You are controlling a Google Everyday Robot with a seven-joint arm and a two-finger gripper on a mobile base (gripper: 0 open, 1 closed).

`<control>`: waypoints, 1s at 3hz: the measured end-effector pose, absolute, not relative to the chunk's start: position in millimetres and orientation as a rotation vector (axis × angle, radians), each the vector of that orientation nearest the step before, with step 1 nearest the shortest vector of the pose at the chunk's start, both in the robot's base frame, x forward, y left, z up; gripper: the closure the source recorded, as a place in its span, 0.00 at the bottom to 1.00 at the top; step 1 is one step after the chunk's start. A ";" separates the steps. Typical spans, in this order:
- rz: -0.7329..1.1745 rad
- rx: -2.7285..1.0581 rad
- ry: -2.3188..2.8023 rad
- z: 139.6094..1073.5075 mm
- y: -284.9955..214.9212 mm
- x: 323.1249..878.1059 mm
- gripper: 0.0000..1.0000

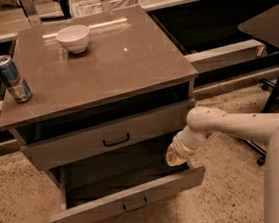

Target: Open middle drawer

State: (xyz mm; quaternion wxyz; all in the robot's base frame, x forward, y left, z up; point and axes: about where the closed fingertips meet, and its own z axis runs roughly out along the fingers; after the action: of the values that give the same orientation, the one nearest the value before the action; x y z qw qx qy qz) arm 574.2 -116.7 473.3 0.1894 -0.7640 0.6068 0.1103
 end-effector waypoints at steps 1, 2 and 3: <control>0.428 -2.215 1.764 415.9 -116.0 557.0 1.00; 0.464 -2.241 1.762 409.1 -114.1 550.9 1.00; 0.574 -2.332 1.731 402.4 -108.5 523.6 1.00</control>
Offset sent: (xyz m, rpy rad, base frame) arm -0.0733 0.0006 -0.1253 -0.0849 0.3662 0.1350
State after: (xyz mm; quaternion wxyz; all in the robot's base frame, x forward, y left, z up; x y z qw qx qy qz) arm 523.6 -108.5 402.4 0.0906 -0.7844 0.5824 0.1931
